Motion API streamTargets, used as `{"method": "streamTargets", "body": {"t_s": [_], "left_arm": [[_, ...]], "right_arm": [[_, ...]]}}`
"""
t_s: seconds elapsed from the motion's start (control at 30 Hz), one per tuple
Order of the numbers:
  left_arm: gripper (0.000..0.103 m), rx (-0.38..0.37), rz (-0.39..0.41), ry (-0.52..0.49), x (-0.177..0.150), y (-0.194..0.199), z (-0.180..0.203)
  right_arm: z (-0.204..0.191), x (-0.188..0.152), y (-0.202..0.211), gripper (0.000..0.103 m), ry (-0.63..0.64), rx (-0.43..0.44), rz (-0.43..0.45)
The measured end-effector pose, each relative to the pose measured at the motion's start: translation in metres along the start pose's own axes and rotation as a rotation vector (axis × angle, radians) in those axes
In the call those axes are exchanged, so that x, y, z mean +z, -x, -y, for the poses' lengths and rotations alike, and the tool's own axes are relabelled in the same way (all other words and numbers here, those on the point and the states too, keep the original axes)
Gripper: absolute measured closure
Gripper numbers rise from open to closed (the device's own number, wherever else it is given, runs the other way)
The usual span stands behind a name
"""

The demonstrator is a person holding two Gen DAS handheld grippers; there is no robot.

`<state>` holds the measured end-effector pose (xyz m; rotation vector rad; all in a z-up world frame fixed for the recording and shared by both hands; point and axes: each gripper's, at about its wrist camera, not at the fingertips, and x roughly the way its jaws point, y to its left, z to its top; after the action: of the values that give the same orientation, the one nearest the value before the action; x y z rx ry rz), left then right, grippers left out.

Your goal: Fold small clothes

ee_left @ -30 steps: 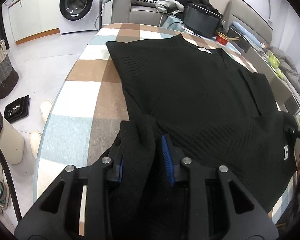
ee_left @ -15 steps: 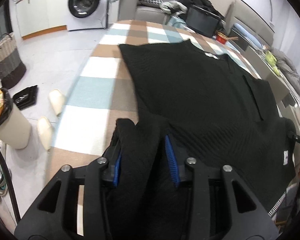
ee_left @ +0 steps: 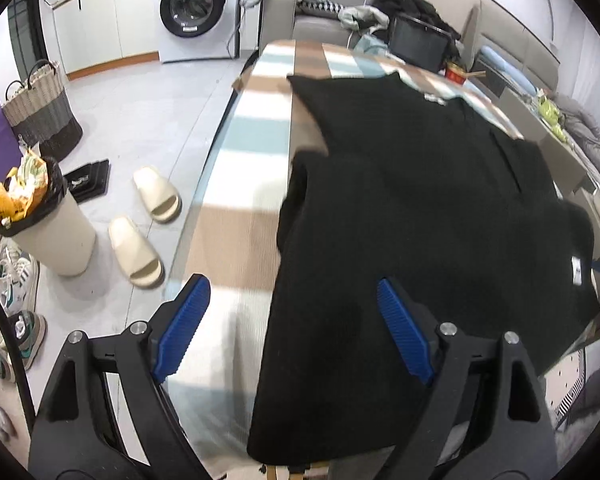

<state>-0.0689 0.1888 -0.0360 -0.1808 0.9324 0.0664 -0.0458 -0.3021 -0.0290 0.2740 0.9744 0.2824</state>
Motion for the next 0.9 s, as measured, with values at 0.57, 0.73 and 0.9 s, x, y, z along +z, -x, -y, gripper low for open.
{"method": "streamTargets", "body": {"t_s": [0.57, 0.73, 0.9], "left_arm": [[0.042, -0.055, -0.053, -0.027, -0.013, -0.017, 0.021], [0.061, -0.043, -0.048, -0.03, -0.013, -0.016, 0.022], [0.098, -0.09, -0.029, -0.008, -0.014, -0.003, 0.016]], "right_arm": [[-0.004, -0.011, -0.013, 0.046, 0.031, 0.064, 0.0], [-0.014, -0.016, -0.014, 0.092, 0.105, 0.006, 0.014], [-0.016, -0.016, 0.01, 0.093, 0.095, 0.066, 0.094]]}}
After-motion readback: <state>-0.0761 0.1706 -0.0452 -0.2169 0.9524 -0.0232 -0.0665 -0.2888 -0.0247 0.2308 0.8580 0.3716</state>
